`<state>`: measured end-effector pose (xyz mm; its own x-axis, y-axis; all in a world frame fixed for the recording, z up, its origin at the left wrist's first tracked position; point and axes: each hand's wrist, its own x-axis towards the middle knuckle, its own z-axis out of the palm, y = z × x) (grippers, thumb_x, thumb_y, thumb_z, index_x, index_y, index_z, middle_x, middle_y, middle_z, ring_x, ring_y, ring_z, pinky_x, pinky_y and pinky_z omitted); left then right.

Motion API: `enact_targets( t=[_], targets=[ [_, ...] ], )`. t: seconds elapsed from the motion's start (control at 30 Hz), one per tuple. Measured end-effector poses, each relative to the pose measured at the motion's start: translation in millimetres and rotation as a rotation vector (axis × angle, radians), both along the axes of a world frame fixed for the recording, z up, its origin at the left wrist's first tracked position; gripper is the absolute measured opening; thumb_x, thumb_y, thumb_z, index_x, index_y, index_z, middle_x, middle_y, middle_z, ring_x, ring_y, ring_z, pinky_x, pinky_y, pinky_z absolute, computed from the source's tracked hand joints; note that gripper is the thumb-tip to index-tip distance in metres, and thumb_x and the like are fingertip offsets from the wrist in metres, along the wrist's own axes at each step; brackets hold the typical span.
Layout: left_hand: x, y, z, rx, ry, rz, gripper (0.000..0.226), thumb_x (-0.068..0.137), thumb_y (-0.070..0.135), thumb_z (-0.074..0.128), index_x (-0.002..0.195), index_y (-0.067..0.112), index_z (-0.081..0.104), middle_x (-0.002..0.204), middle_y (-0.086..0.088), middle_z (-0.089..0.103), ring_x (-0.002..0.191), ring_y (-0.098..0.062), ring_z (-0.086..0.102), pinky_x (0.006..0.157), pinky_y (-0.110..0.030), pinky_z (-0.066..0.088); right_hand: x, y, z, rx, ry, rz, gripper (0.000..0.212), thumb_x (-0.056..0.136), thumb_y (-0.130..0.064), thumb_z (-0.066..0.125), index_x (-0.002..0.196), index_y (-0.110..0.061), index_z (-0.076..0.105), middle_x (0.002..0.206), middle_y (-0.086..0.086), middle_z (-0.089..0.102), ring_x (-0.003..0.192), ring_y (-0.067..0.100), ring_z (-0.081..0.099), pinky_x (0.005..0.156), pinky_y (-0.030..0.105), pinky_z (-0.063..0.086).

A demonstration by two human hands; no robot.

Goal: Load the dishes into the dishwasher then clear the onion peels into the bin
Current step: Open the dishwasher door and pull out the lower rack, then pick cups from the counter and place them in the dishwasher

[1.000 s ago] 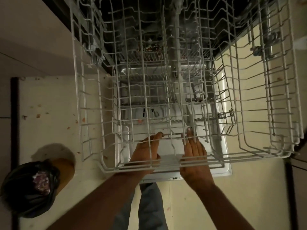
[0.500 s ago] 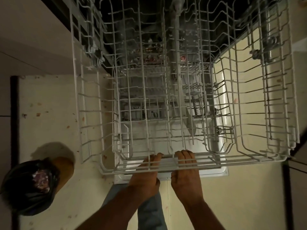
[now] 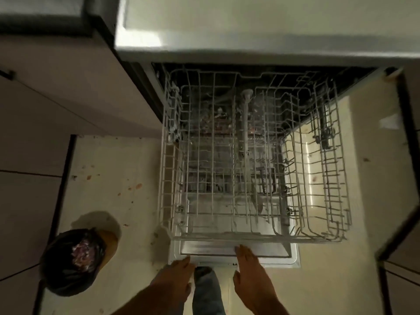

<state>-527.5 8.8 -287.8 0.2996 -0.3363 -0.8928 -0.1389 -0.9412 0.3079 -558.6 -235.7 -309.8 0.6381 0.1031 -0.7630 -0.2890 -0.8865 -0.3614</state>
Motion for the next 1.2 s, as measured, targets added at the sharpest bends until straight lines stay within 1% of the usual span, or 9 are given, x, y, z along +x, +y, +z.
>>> enact_targets(
  t=[0.13,0.23,0.43,0.57,0.67,0.8,0.9,1.03,1.2],
  targets=[
    [5.2,11.8,63.6,0.022,-0.002,-0.004,0.055,0.109,0.028,0.044,0.162,0.019,0.03,0.166,-0.007,0.033,0.145,-0.03,0.043,0.116,-0.045,0.039,-9.4,9.6,50.8,0.071,0.052,0.117,0.057,0.108,-0.034,0.041,0.163,-0.025,0.027,0.171,-0.008,0.022,0.156,0.013,0.024,0.123,0.025,0.021],
    [3.6,22.8,110.7,0.027,-0.042,0.027,0.05,0.109,0.03,0.045,0.156,0.014,0.04,0.161,-0.01,0.039,0.144,-0.031,0.044,0.117,-0.043,0.038,0.6,26.7,93.8,0.072,0.006,0.197,0.047,0.107,-0.033,0.042,0.153,-0.022,0.043,0.161,-0.001,0.04,0.145,0.02,0.041,0.116,0.03,0.033],
    [0.2,33.8,176.9,0.067,-0.175,0.191,0.047,0.104,0.039,0.052,0.147,0.021,0.048,0.152,-0.003,0.049,0.137,-0.024,0.049,0.11,-0.035,0.039,30.9,60.4,164.8,0.08,-0.118,0.326,0.042,0.102,-0.035,0.049,0.143,-0.023,0.054,0.146,-0.001,0.051,0.134,0.022,0.049,0.109,0.035,0.04],
    [15.0,44.6,209.3,0.045,-0.263,0.276,0.044,0.097,0.044,0.054,0.136,0.022,0.058,0.138,-0.002,0.061,0.123,-0.026,0.06,0.099,-0.036,0.049,62.3,76.4,197.0,0.044,-0.167,0.41,0.046,0.102,-0.037,0.051,0.145,-0.02,0.053,0.145,0.003,0.052,0.132,0.026,0.051,0.109,0.039,0.043],
    [20.1,52.4,235.9,0.012,-0.304,0.297,0.05,0.095,0.052,0.041,0.128,0.019,0.061,0.129,-0.003,0.063,0.119,-0.027,0.062,0.096,-0.04,0.053,76.1,87.2,213.9,0.02,-0.186,0.455,0.047,0.101,-0.041,0.053,0.143,-0.02,0.053,0.144,0.004,0.054,0.131,0.026,0.052,0.108,0.04,0.045],
    [17.0,67.2,264.8,-0.002,-0.379,0.388,0.04,0.106,0.035,0.051,0.136,0.009,0.058,0.133,-0.009,0.062,0.123,-0.025,0.059,0.1,-0.035,0.046,87.8,103.7,236.3,0.042,-0.206,0.448,0.058,0.1,-0.039,0.054,0.154,-0.02,0.042,0.154,0.005,0.048,0.138,0.025,0.048,0.114,0.04,0.041],
    [10.6,94.2,266.3,-0.015,-0.417,0.465,0.042,0.106,0.041,0.05,0.134,0.01,0.058,0.133,-0.009,0.063,0.123,-0.026,0.06,0.099,-0.035,0.048,94.8,125.3,252.7,0.06,-0.267,0.457,0.064,0.101,-0.037,0.053,0.159,-0.02,0.033,0.16,0.004,0.042,0.144,0.023,0.044,0.118,0.037,0.037],
    [10.0,135.8,272.3,-0.032,-0.473,0.504,0.054,0.102,0.055,0.05,0.144,0.019,0.051,0.142,-0.005,0.059,0.129,-0.023,0.057,0.103,-0.033,0.048,105.8,164.8,267.9,0.122,-0.306,0.411,0.079,0.098,-0.046,0.058,0.164,-0.023,0.021,0.167,0.0,0.033,0.148,0.021,0.04,0.12,0.038,0.036],
    [17.7,198.2,295.2,-0.112,-0.595,0.58,0.048,0.102,0.053,0.053,0.141,0.025,0.055,0.14,0.003,0.058,0.126,-0.016,0.057,0.102,-0.031,0.047,117.0,234.7,295.1,0.173,-0.43,0.353,0.087,0.1,-0.048,0.061,0.167,-0.021,0.013,0.171,0.002,0.024,0.154,0.019,0.031,0.123,0.034,0.031]
  ],
)
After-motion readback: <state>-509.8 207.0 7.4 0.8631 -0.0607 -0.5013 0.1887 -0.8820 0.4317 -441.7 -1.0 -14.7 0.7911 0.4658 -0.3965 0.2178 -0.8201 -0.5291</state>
